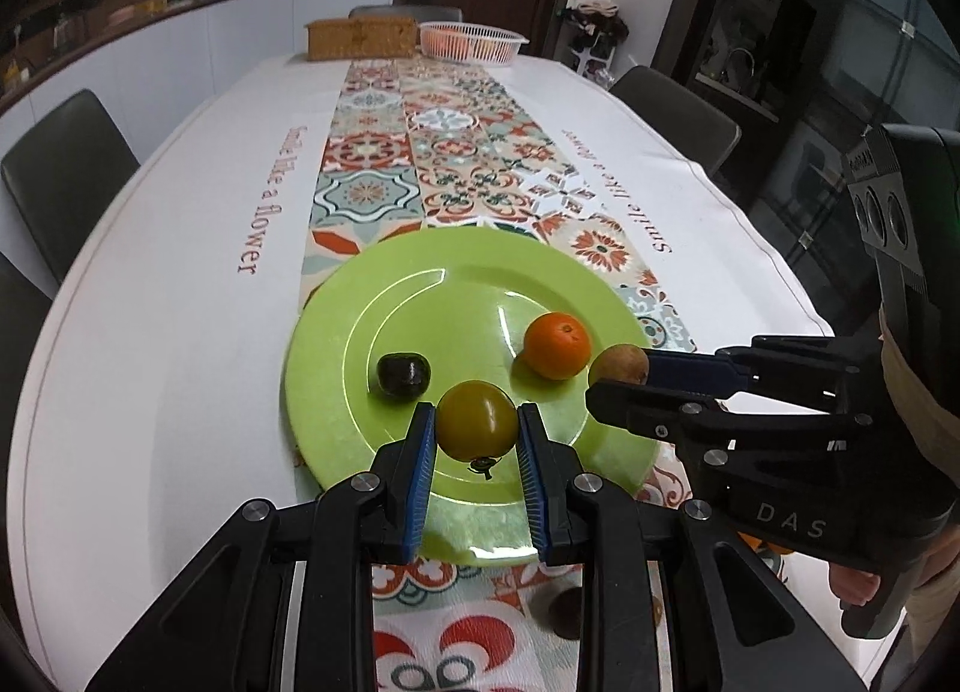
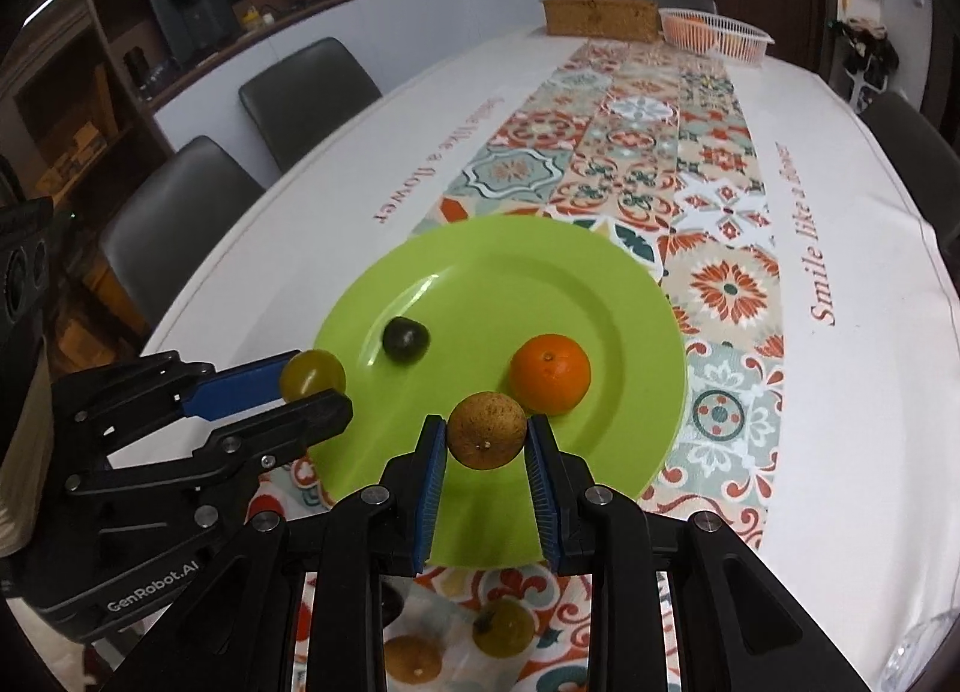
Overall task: Organize fruits
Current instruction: 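Lower the lime and kiwi onto the green plate and open both grippers, then grasp the mandarin with the left gripper while the right grasps another kiwi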
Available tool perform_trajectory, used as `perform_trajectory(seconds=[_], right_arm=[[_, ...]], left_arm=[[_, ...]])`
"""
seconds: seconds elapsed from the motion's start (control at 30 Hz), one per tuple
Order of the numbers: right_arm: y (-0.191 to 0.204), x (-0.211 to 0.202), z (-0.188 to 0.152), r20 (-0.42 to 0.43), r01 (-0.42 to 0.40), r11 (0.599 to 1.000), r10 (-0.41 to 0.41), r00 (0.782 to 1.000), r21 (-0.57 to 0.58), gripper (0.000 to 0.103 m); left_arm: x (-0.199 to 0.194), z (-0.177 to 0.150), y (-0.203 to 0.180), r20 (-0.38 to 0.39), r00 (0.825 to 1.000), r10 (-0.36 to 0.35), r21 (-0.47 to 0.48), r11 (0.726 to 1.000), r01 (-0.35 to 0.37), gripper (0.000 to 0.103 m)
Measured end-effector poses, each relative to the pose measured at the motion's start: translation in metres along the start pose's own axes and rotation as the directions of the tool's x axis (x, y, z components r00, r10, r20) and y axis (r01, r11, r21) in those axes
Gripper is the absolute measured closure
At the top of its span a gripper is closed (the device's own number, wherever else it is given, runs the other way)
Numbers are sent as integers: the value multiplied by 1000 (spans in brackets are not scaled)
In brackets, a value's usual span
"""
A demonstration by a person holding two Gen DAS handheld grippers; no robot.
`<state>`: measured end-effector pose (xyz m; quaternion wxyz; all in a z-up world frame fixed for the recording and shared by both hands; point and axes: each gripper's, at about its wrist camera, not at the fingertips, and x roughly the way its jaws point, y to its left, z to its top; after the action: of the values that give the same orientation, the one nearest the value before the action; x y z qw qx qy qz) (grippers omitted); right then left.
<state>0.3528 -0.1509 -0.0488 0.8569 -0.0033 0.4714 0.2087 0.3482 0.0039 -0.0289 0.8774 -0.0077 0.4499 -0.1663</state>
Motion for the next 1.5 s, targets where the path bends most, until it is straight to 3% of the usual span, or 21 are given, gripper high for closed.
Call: perform_trajectory(seconds=[0.2, 0.4, 0.6, 0.9, 1.17, 1.33, 1.5], right_arm=[[-8, 15, 4, -39, -20, 999, 21, 999, 39, 75], [-10, 16, 6, -38, -34, 998, 36, 999, 49, 75], [-5, -3, 2, 4, -7, 1000, 7, 1000, 12, 74], [18, -53, -15, 106, 3, 998, 4, 994, -65, 71], [38, -89, -37, 173, -7, 994, 26, 985, -107, 64], [49, -99, -53, 175, -10, 991, 34, 984, -134, 64], [56, -95, -69, 145, -23, 989, 44, 988, -148, 64]], left_arm=[[14, 2, 3, -31, 999, -8, -15, 1000, 7, 76], [6, 3, 1, -8, 1000, -1, -12, 1000, 1, 72], [-18, -2, -3, 26, 999, 47, 1, 999, -48, 72], [-72, -21, -22, 127, 982, 137, 49, 988, -145, 67], [-112, -42, -33, 175, 973, 152, 40, 986, -161, 59], [-127, -61, -35, 190, 965, 180, 20, 982, -187, 51], [-128, -81, -33, 168, 969, 183, -9, 983, -184, 46]])
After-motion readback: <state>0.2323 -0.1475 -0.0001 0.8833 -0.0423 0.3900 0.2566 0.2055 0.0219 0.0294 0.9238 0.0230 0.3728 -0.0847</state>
